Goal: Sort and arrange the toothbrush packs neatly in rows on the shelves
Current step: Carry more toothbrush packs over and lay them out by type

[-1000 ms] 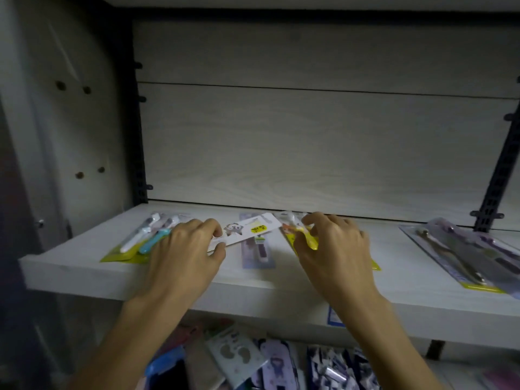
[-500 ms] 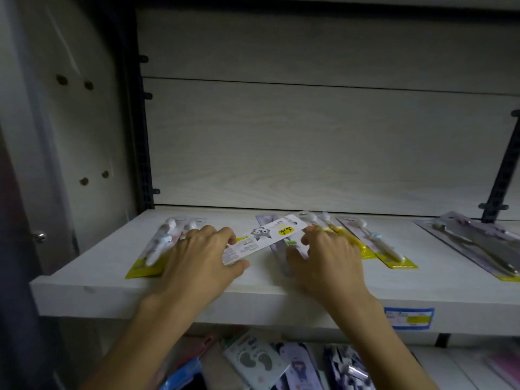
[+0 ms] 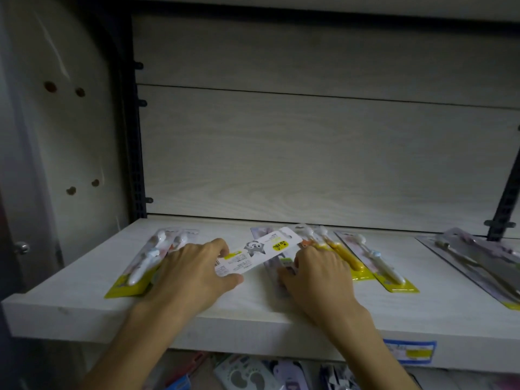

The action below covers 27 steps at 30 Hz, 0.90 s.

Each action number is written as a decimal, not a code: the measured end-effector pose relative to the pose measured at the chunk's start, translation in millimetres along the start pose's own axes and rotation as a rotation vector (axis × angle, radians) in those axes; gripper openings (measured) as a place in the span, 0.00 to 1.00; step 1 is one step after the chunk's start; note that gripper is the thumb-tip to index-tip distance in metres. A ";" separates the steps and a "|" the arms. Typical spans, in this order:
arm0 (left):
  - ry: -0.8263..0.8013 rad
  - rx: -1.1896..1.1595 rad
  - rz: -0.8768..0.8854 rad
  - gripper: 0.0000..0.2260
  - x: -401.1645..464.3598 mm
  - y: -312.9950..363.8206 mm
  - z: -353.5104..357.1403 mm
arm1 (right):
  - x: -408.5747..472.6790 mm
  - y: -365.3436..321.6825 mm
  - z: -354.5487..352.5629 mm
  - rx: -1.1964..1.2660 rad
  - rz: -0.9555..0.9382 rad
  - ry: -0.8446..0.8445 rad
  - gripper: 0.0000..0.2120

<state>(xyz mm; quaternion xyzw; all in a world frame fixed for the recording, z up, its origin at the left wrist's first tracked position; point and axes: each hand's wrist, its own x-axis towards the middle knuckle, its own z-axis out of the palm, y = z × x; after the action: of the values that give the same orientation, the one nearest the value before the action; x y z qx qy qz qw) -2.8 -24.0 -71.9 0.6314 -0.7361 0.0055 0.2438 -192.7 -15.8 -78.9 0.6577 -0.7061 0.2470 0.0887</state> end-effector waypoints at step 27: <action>0.281 -0.116 -0.012 0.06 -8.0 12.1 -14.5 | -7.8 13.6 -21.5 0.087 -0.046 0.325 0.12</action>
<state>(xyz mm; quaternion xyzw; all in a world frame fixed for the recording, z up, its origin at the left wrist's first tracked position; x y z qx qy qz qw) -8.3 -9.5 -58.4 0.6137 -0.6900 0.0500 0.3805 -209.3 1.3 -67.1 0.6284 -0.6557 0.3784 0.1787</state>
